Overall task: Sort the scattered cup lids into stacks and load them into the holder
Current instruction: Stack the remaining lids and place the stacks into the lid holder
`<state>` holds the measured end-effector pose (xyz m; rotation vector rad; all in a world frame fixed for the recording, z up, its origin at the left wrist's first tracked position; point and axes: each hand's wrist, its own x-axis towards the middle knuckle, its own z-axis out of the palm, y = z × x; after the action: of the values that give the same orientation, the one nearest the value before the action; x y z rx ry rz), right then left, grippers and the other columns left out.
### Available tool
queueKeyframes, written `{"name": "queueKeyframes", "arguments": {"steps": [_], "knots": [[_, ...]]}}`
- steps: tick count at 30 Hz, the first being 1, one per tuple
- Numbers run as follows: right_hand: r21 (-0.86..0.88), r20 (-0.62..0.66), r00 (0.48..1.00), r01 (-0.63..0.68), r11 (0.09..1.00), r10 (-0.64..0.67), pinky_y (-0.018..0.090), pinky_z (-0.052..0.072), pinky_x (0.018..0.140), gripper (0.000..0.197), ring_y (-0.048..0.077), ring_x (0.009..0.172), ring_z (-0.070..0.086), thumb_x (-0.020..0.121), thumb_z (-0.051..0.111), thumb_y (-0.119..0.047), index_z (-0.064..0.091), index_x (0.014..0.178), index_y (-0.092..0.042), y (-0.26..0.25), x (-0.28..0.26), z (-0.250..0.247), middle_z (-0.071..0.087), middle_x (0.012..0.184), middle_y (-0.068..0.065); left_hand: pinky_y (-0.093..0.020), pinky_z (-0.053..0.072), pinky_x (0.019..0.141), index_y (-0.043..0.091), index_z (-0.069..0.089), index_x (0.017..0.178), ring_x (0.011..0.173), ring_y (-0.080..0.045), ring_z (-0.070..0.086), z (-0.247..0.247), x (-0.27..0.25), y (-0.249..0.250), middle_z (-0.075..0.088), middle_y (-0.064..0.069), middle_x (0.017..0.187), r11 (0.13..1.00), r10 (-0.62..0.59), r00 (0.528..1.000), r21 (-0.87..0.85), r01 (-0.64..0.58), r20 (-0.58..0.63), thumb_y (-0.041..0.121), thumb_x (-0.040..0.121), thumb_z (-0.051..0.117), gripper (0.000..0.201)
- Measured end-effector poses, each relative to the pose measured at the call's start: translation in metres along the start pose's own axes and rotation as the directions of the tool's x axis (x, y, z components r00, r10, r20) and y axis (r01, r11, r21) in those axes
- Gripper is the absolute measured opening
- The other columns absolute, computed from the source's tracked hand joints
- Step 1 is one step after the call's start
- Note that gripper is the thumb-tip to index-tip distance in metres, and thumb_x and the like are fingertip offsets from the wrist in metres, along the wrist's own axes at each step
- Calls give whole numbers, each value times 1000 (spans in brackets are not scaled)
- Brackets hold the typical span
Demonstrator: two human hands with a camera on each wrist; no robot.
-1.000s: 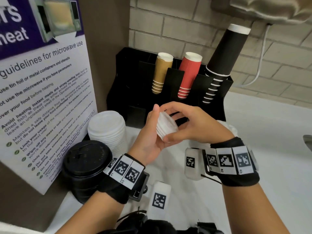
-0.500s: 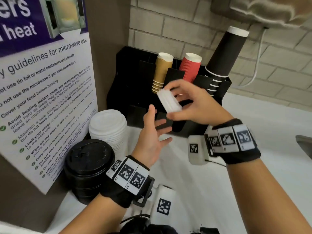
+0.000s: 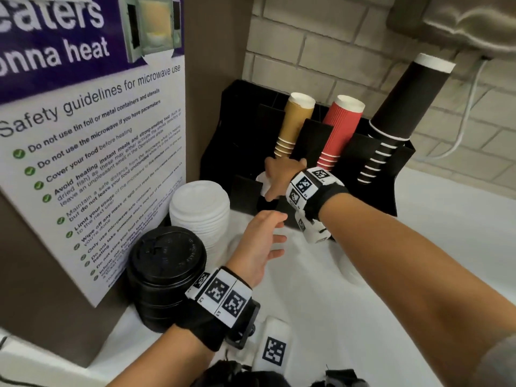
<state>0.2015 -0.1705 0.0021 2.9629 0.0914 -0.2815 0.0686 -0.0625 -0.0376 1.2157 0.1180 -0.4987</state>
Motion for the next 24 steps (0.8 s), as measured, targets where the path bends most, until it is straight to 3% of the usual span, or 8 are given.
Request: {"name": "queueKeyframes", "arguments": {"steps": [5, 8, 10, 13, 16, 19, 21, 24], "knots": [[-97, 49, 999, 5, 995, -1, 48, 32, 89, 34, 19, 63, 54, 59, 73, -35, 48, 73, -16, -4, 18, 23, 55, 69, -4, -30, 51, 77, 16, 59, 119, 93, -17, 58, -1, -1, -1, 57, 0, 107, 1000, 5, 1000, 4, -5, -6, 26, 95, 54, 26], [-183, 67, 998, 32, 983, -20, 42, 29, 77, 50, 27, 94, 60, 66, 69, -45, 59, 106, -16, -9, 30, 38, 59, 104, 0, -29, 51, 77, 16, 58, 119, 92, -17, 58, -1, -1, 0, 58, 2, 104, 1000, 25, 1000, 14, -25, 1, 27, 96, 54, 26], [-245, 115, 993, 44, 968, -16, 43, 31, 76, 68, 31, 112, 52, 76, 64, -50, 47, 134, -18, -8, 35, 45, 48, 130, 6, -30, 51, 78, 17, 58, 116, 92, -17, 58, -1, -2, 1, 58, 2, 104, 999, 29, 1000, 16, -29, 1, 28, 95, 54, 24], [-253, 142, 985, 132, 958, -98, 32, 41, 70, 48, 19, 90, 56, 82, 56, -54, 61, 115, -19, -3, 30, 42, 57, 114, 2, -29, 51, 77, 20, 59, 114, 95, -17, 59, -2, -2, 1, 59, 2, 105, 999, 37, 999, 35, -37, 2, 28, 95, 54, 20], [-79, 109, 986, 133, 988, -125, 28, 44, 60, 41, 17, 75, 55, 82, 63, -47, 66, 103, -11, 3, 5, 12, 59, 90, 1, -29, 50, 78, 20, 58, 115, 97, -17, 59, -2, -2, 1, 59, 3, 106, 997, 49, 999, 53, -49, 1, 28, 95, 54, 22], [308, -140, 983, 155, 939, -117, 32, 46, 86, 34, 24, 102, 57, 84, 68, -37, 66, 103, -10, 28, -38, -25, 61, 110, 9, -29, 49, 78, 21, 59, 108, 96, -16, 58, -1, 0, 2, 59, 5, 104, 997, 55, 998, 57, -55, 7, 27, 95, 54, 16], [517, -273, 962, 137, 845, 11, 32, 45, 87, 24, 19, 98, 58, 84, 69, -35, 65, 96, -14, 57, -81, -37, 64, 104, 5, -28, 50, 77, 21, 60, 106, 95, -15, 59, 0, 1, 2, 58, 5, 104, 995, 71, 997, 73, -71, 12, 27, 95, 54, 13], [673, -270, 918, -37, 739, 291, 27, 42, 73, 19, 15, 86, 58, 83, 69, -37, 61, 82, -20, 98, -148, -23, 64, 87, -5, -28, 50, 77, 22, 60, 105, 96, -14, 60, 0, 0, 2, 59, 5, 105, 991, 94, 995, 91, -96, 25, 26, 96, 53, 13]]}}
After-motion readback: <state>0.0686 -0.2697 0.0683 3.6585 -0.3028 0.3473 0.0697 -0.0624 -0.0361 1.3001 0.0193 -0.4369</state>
